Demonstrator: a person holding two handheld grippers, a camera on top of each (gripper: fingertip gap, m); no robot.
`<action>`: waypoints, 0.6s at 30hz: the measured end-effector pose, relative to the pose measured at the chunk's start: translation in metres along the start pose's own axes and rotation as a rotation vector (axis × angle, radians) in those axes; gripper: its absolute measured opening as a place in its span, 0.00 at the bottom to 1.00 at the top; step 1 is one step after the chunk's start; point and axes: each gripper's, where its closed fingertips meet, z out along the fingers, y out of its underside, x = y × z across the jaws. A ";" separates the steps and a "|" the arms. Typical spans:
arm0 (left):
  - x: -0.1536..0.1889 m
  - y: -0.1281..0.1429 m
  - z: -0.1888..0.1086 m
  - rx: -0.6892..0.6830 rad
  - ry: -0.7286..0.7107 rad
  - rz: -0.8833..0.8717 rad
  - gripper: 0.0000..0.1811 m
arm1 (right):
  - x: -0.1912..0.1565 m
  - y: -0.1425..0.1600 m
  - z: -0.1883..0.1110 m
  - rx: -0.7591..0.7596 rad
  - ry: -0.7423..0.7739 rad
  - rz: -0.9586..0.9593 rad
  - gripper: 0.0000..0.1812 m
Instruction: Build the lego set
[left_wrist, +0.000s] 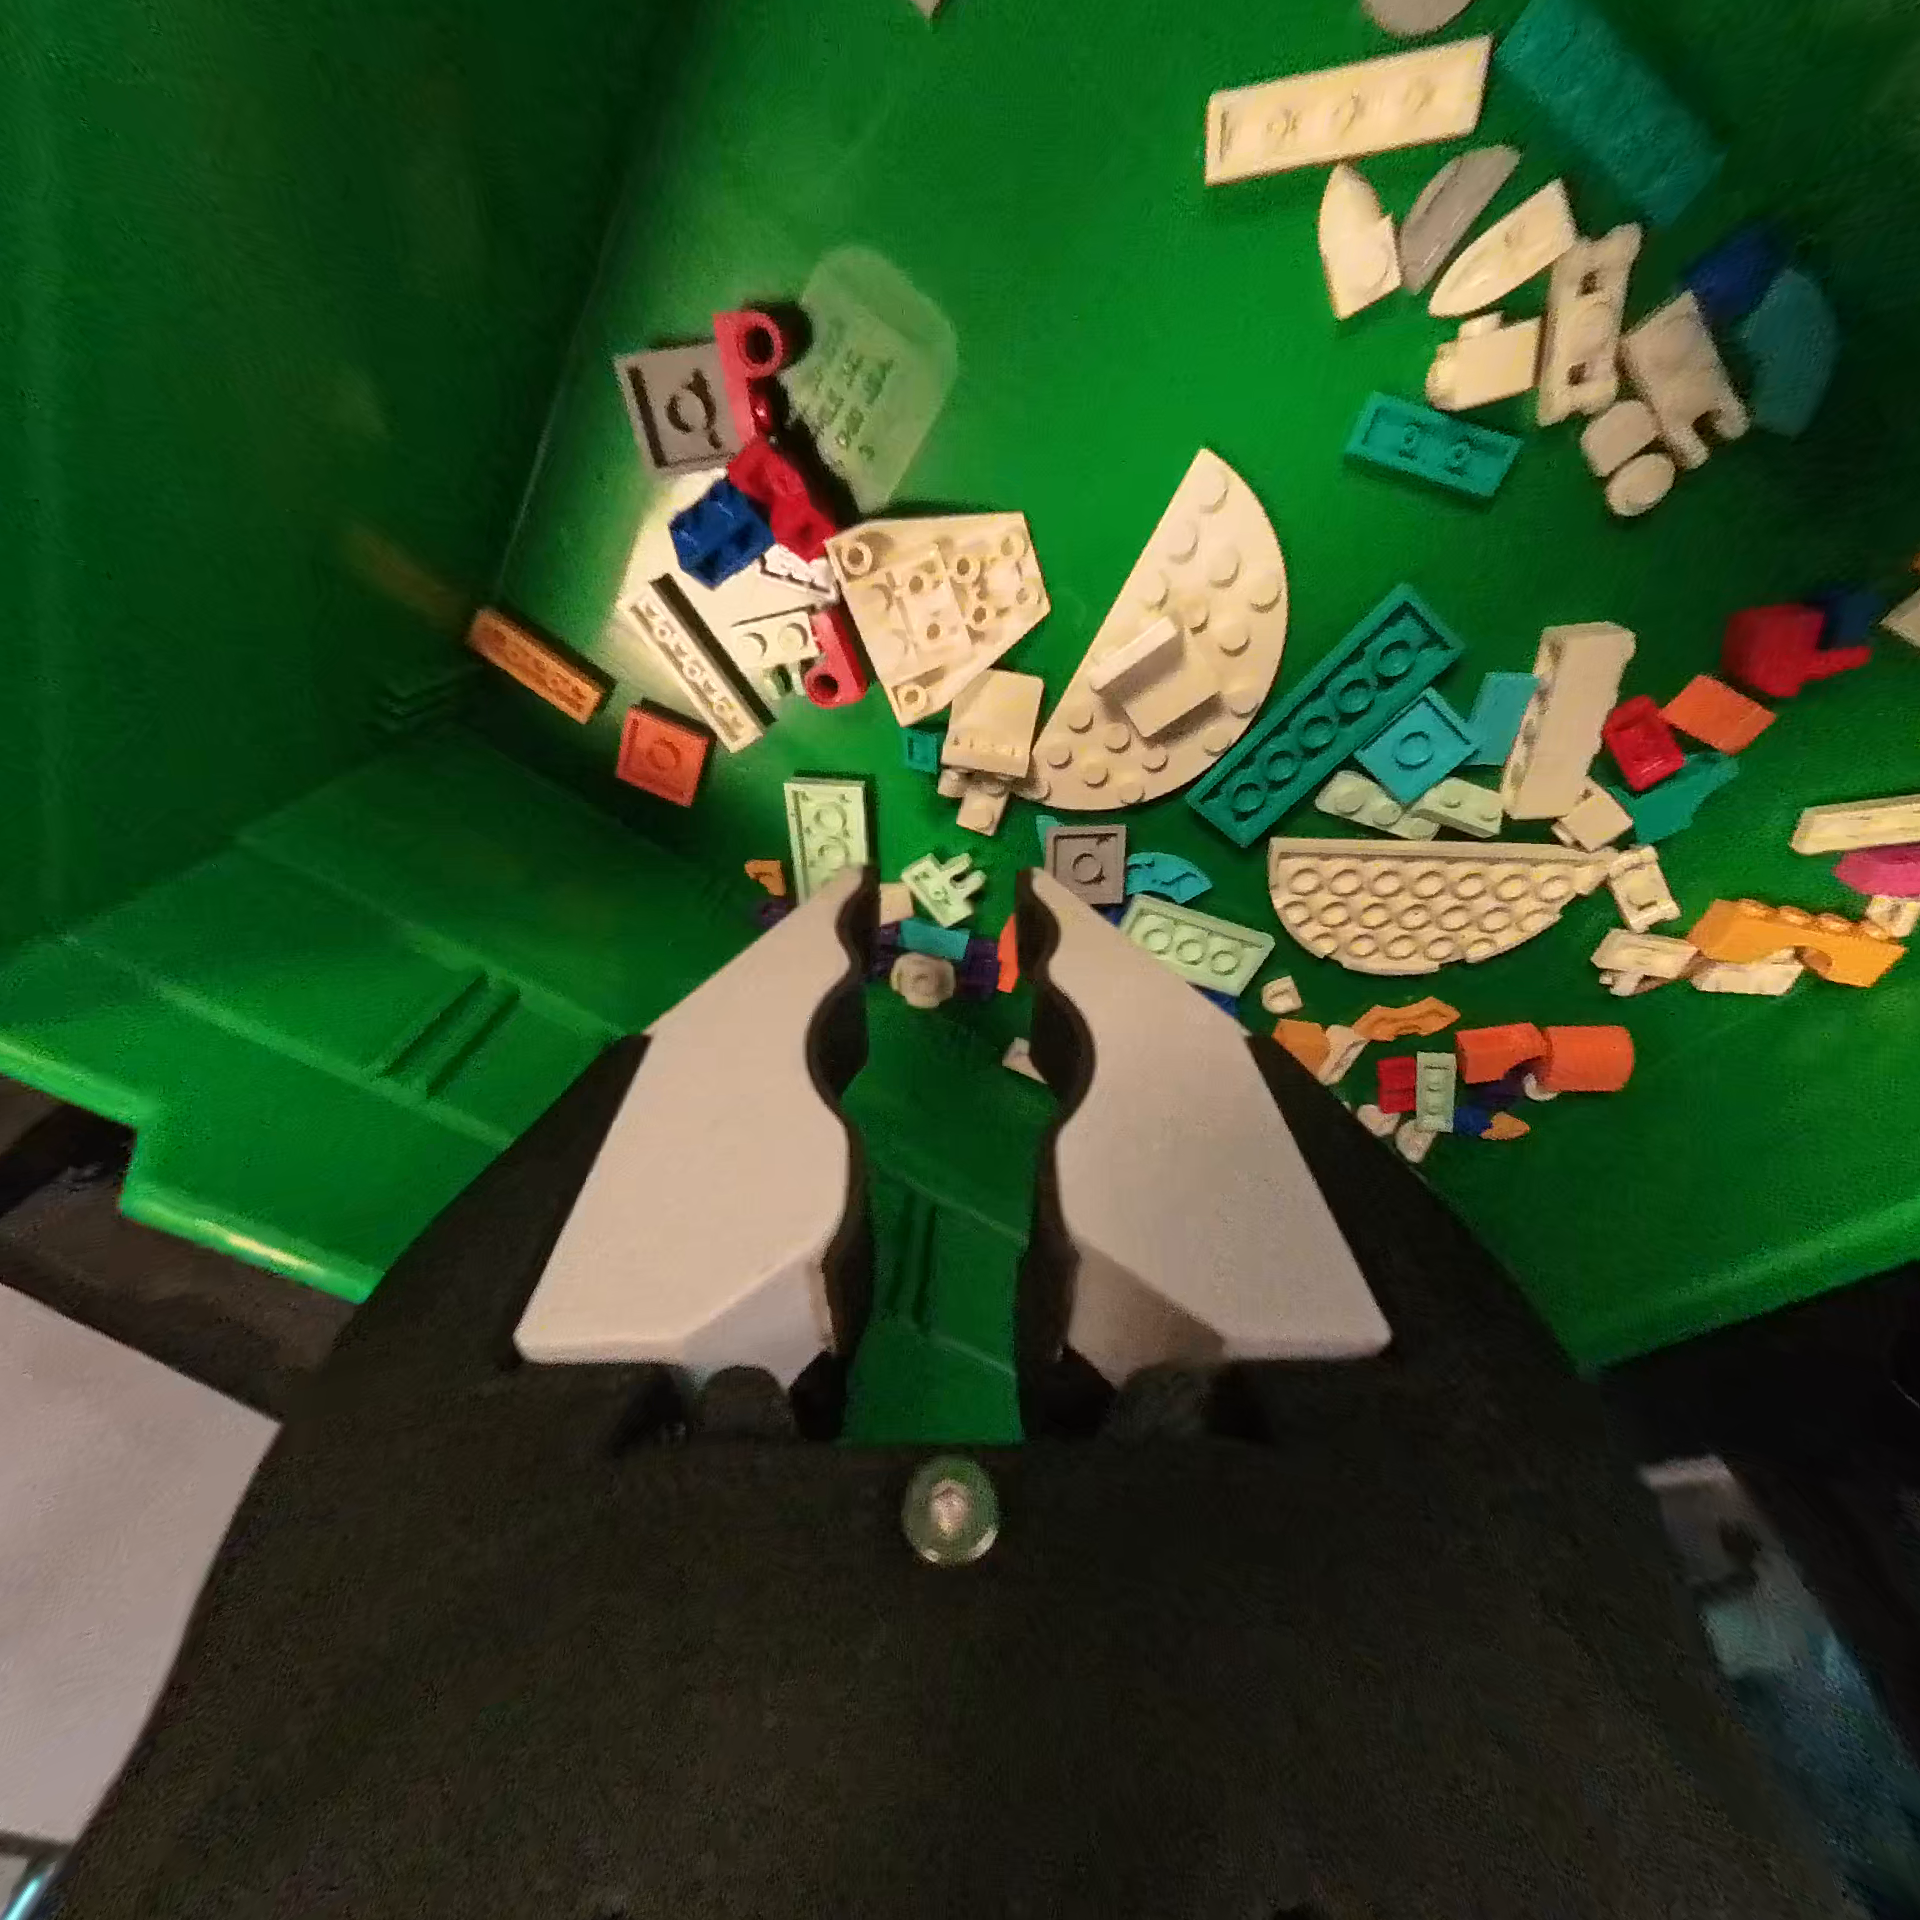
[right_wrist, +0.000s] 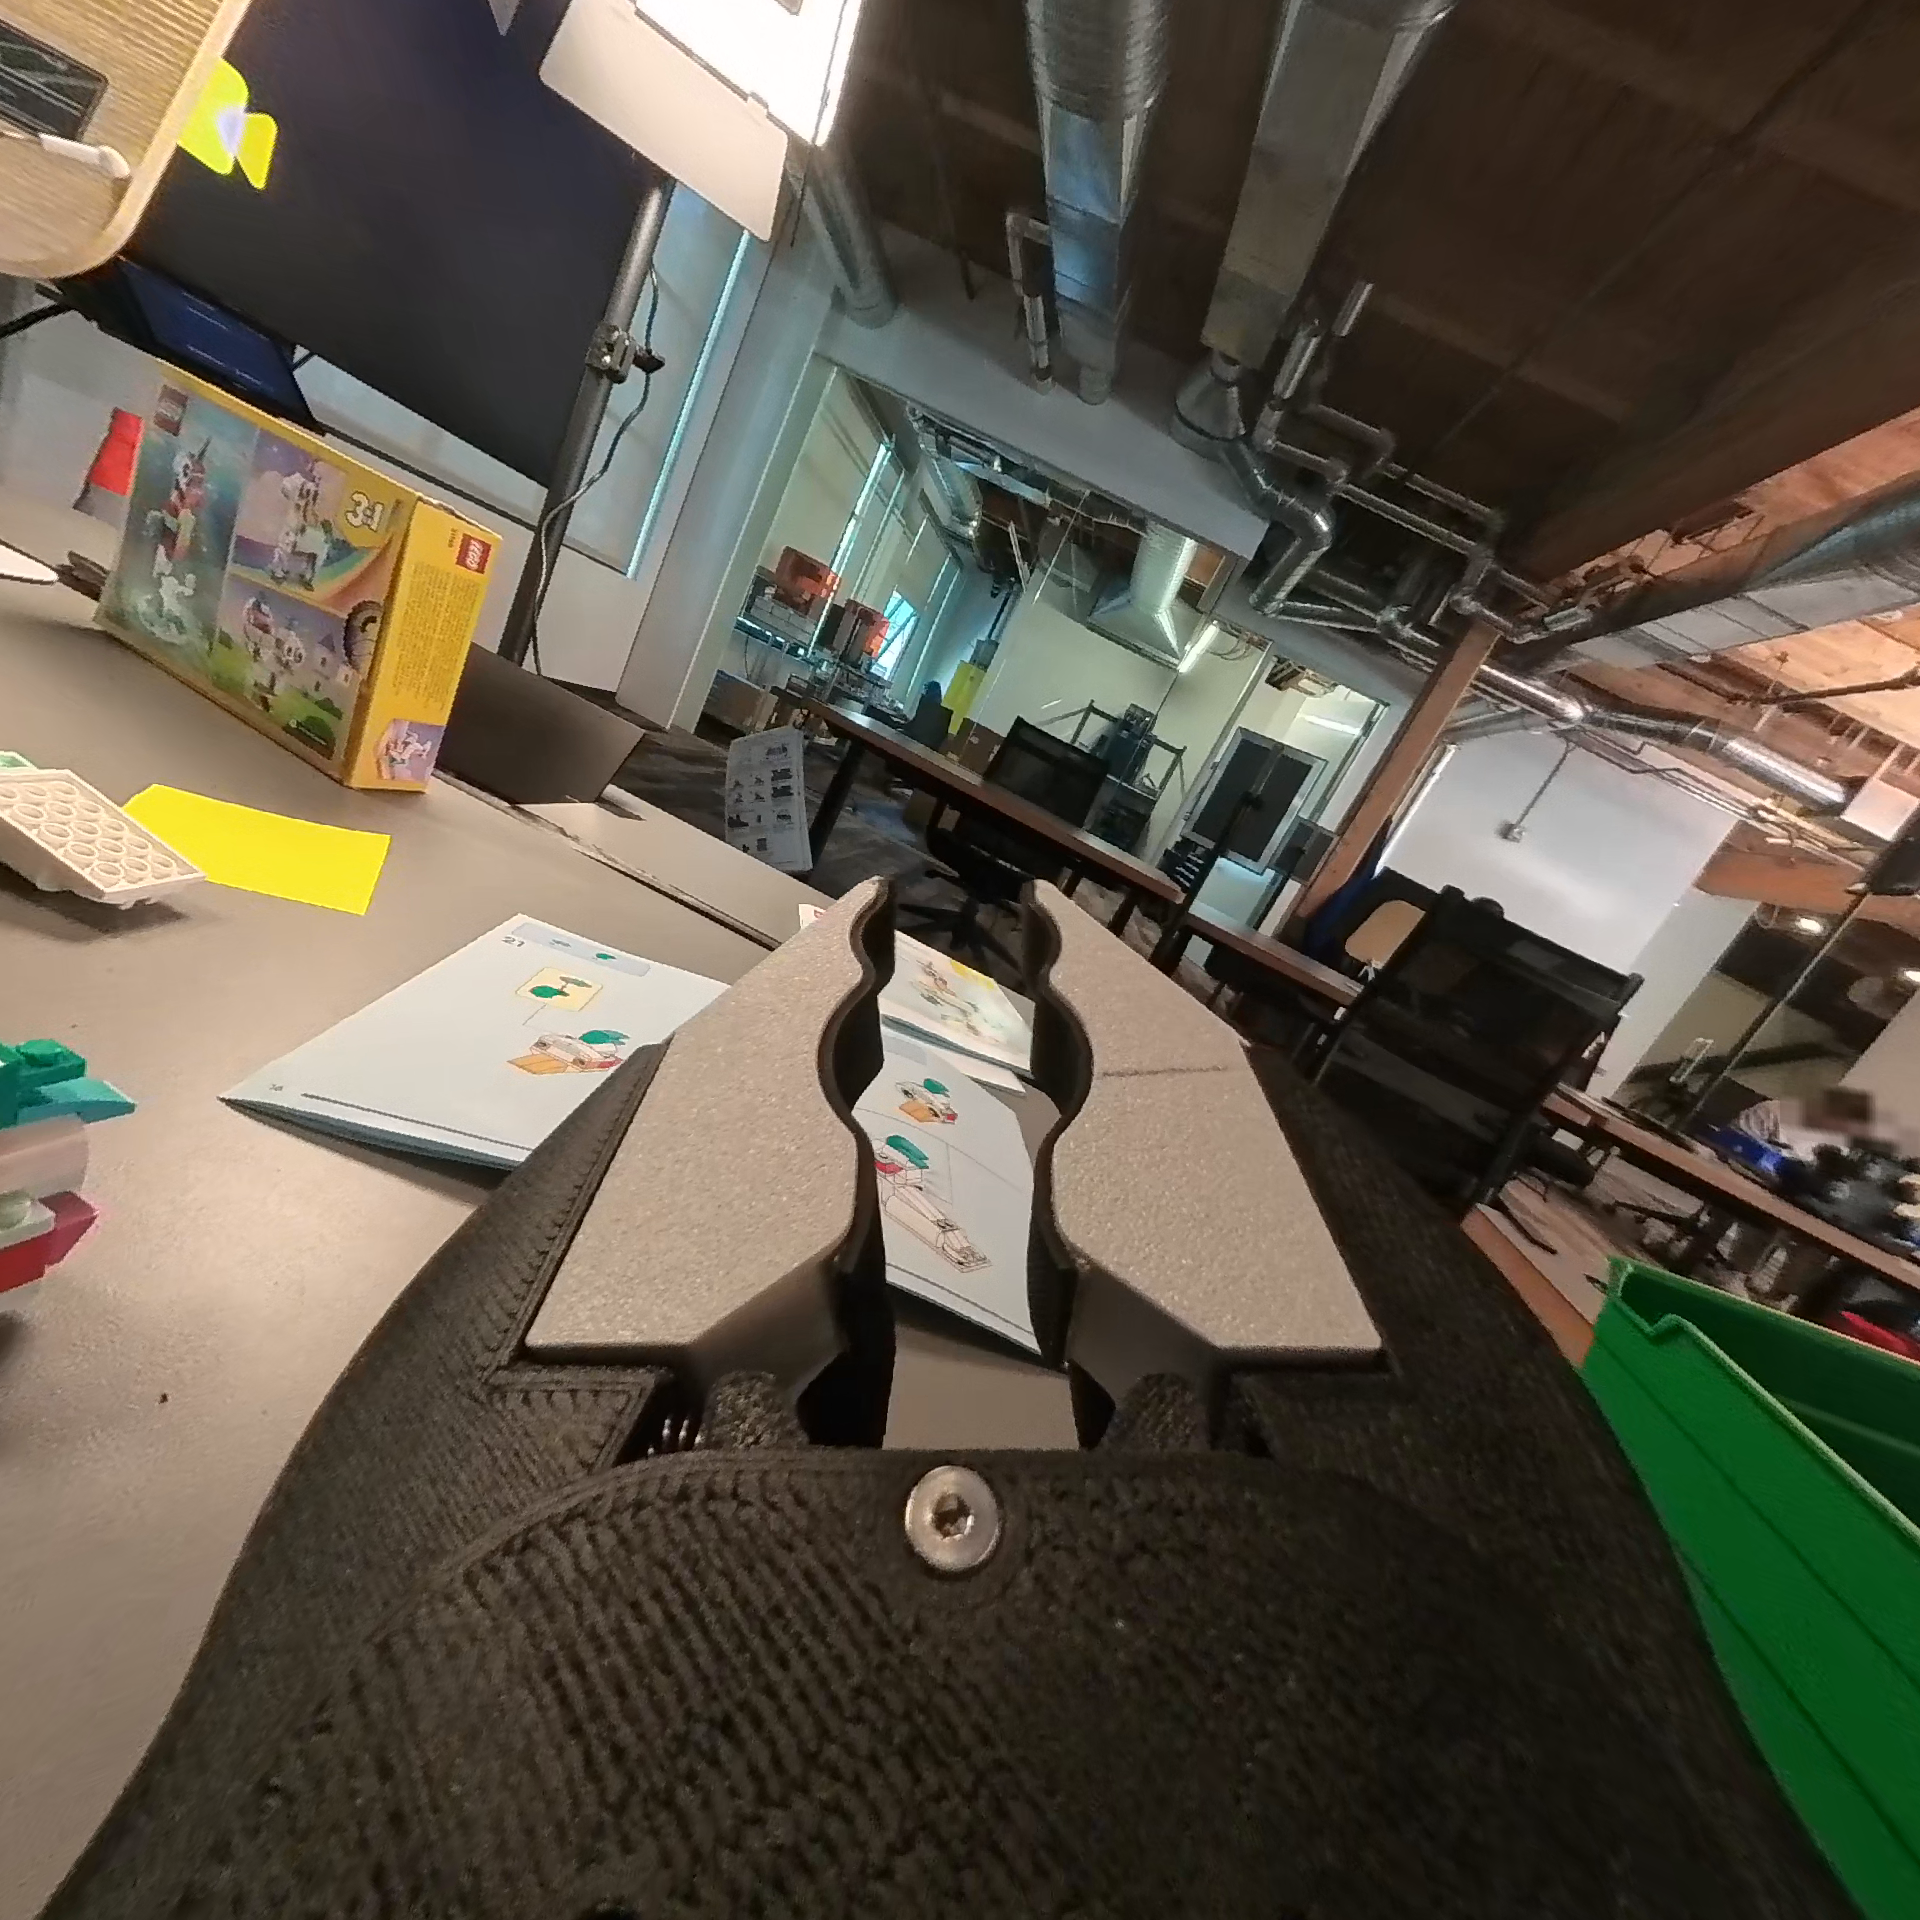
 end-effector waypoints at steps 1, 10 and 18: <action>0.000 0.003 0.002 -0.026 0.008 0.001 0.12 | -0.001 0.000 0.000 0.000 -0.003 0.000 0.12; -0.008 0.037 0.011 -0.324 -0.098 0.114 0.00 | -0.002 0.000 0.000 0.000 -0.008 -0.002 0.11; -0.008 0.040 0.018 -0.406 -0.101 0.171 0.00 | -0.002 -0.002 -0.001 0.005 -0.010 0.004 0.10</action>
